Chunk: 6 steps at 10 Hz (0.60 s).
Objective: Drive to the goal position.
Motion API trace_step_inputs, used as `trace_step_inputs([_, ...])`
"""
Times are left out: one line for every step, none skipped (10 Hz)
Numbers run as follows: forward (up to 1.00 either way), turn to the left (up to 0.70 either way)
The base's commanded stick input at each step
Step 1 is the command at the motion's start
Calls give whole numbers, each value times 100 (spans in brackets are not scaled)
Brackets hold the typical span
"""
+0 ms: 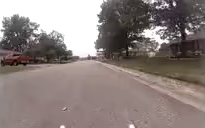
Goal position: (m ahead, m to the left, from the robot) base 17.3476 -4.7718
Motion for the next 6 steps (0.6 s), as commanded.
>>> trace_step_inputs([50,0])
trace_step_inputs([50,0])
trace_step_inputs([50,0])
trace_step_inputs([50,0])
trace_step_inputs([50,0])
trace_step_inputs([50,0])
